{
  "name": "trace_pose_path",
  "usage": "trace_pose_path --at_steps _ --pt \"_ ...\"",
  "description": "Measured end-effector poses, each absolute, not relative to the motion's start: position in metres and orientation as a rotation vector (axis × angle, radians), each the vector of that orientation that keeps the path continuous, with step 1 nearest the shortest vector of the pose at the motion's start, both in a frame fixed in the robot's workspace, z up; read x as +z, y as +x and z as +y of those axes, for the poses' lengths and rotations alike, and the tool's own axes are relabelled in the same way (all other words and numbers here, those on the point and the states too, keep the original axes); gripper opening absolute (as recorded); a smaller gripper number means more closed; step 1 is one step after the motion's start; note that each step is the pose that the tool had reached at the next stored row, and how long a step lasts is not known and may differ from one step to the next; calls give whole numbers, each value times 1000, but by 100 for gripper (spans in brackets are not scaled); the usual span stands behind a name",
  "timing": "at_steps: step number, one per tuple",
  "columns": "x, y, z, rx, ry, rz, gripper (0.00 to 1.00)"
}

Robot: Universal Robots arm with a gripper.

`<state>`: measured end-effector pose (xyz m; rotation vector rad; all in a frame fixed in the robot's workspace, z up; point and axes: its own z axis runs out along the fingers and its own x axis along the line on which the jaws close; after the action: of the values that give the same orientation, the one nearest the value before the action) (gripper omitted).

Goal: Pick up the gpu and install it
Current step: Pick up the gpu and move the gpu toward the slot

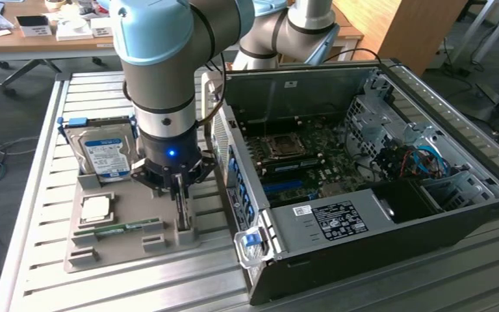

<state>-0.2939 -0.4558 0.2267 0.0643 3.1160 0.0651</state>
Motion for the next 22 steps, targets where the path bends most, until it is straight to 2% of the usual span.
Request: trace_pose_path --at_steps 22 --pt "263 -294 -456 68 64 3116 27"
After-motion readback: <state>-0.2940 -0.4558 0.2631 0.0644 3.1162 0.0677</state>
